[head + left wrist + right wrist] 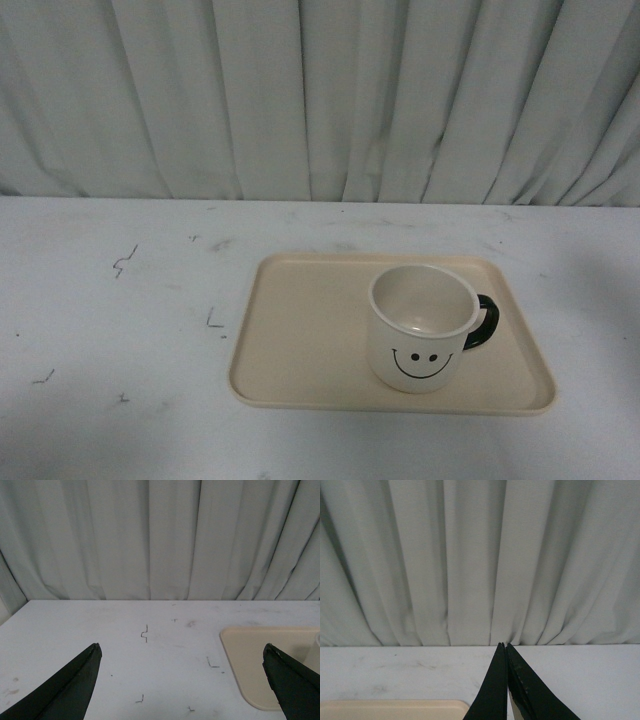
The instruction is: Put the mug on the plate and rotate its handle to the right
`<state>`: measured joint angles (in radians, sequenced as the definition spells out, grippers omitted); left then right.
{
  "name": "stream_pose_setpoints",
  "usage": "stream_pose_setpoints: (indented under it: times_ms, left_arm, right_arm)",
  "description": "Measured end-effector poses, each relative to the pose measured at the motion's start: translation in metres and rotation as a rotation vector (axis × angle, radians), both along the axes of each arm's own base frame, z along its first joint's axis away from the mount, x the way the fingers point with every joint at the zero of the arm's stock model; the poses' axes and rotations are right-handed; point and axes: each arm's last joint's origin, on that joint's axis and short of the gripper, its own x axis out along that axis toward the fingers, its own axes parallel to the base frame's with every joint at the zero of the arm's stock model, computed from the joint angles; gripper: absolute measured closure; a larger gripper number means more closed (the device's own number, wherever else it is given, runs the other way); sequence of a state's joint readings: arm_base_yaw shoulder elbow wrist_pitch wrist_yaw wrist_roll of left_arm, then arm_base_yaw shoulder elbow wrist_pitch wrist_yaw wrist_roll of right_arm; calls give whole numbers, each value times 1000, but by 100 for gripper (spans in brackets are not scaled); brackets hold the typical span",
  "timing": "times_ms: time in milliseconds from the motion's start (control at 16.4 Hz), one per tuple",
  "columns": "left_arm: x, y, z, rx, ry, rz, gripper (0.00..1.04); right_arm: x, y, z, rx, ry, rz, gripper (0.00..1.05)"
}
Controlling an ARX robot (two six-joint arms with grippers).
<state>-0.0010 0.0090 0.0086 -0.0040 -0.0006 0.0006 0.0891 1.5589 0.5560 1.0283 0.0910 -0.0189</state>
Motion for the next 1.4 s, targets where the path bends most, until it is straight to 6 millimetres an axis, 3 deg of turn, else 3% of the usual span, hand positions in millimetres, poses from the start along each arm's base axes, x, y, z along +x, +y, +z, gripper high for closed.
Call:
stream_pose_setpoints:
  times_ms: [305,611,977,1405]
  left_arm:
    - [0,0,0,0,0,0,7]
    - [0,0,0,0,0,0,7]
    - [0,0,0,0,0,0,7]
    - [0,0,0,0,0,0,7]
  right_arm:
    - [-67,-16,-18,2,30,0,103]
    - [-111,-24,-38,2,63,-2,103]
    - [-143,-24,-32,2,34,1,103]
    - [-166,-24,-27,2,19,1,103]
